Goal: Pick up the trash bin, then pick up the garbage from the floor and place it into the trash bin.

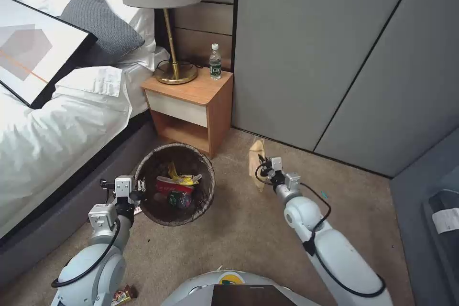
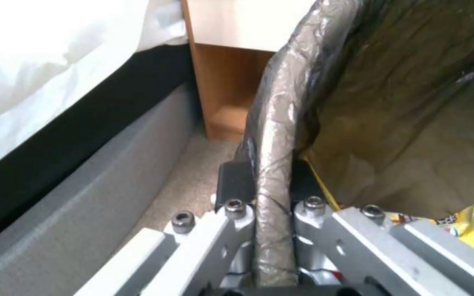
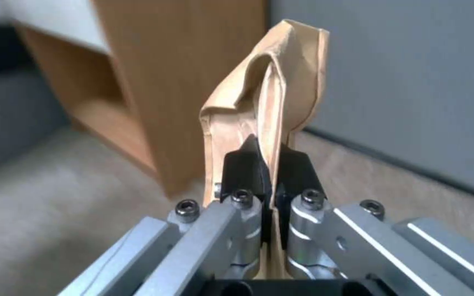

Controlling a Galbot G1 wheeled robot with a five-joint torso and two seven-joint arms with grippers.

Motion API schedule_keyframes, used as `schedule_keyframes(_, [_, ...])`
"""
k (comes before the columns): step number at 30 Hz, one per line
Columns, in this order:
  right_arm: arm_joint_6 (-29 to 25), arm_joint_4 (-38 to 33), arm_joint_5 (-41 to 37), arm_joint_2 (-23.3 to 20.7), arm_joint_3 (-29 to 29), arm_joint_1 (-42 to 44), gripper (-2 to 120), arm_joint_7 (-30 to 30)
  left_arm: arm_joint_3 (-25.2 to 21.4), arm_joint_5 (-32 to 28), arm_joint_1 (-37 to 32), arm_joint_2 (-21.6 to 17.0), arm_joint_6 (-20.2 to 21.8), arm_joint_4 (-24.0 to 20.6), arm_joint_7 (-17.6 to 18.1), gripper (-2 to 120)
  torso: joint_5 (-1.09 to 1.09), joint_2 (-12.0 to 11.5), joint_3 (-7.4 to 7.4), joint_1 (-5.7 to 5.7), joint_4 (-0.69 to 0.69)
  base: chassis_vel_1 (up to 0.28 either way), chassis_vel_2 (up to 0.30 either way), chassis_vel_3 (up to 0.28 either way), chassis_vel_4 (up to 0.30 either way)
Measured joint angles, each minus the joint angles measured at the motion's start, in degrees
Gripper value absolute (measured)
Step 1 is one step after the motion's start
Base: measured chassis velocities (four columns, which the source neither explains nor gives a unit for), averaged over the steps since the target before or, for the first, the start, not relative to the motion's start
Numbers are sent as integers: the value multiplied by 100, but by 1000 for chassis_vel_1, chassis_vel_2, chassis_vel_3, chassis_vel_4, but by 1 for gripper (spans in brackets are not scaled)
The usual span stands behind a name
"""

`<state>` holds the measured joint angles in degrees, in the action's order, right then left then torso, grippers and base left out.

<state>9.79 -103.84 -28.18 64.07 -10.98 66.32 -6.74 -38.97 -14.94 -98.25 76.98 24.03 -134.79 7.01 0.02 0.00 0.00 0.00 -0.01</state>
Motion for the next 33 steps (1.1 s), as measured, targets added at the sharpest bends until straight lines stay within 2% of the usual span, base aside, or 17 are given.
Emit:
schedule_keyframes(6, [379,-1206,-675,-518,201,-117,0,-48,33,0,18,0,22,26,3,0,-1,0,0,0,2,0,0,0,0])
schedule_keyframes(13, [649,-1862,-1266,-850,377,-418,0,212,37,4,9,-2,38,27,7,0,-1,0,0,0,1,0,0,0,0])
schedule_keyframes(15, [840,-2156,-1641,-940,580,-655,0,259,41,13,4,2,41,24,8,0,-1,0,0,0,1,0,0,0,0])
schedule_keyframes(22, [1011,-2427,-1967,-983,1177,-1090,0,329,44,29,-13,18,43,18,10,0,-2,0,0,0,-1,0,0,0,0])
schedule_keyframes(29, [1062,-2316,-1943,-689,2144,-1704,0,336,43,32,-26,27,49,2,16,0,-2,0,0,0,1,0,0,0,0])
schedule_keyframes(33, [1071,-2189,-1865,-512,2480,-1908,0,311,43,32,-33,31,52,-6,22,0,-3,0,0,0,1,0,0,0,0])
